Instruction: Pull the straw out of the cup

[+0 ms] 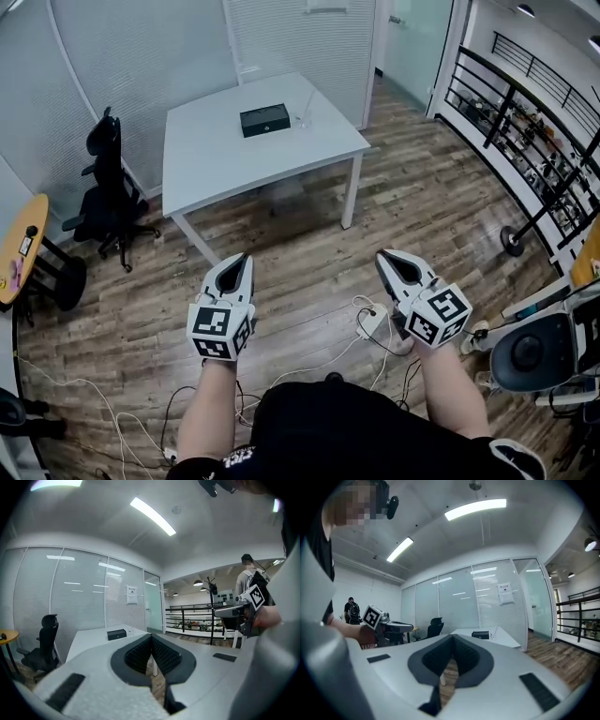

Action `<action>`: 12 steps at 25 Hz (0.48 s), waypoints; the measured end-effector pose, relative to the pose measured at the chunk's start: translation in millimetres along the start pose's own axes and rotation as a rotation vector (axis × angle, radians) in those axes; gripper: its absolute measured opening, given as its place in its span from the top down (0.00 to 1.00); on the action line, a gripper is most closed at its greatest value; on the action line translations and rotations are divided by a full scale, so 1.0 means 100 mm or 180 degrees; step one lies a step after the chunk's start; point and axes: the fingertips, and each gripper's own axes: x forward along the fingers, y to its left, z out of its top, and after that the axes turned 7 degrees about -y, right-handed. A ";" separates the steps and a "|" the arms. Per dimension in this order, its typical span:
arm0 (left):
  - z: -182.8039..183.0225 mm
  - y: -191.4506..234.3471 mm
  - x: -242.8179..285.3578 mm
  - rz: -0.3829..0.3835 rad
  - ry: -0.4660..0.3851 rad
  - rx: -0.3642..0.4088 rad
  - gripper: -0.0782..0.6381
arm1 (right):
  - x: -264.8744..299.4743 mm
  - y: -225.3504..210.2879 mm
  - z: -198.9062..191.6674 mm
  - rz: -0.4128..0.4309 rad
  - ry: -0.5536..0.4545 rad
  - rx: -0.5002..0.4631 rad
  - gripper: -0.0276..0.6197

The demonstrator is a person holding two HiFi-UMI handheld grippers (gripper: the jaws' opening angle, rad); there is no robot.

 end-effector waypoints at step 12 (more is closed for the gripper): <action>-0.07 -0.26 0.43 -0.0057 0.0001 -0.0010 0.88 | -0.01 -0.52 -0.13 -0.0011 0.0036 0.0301 0.95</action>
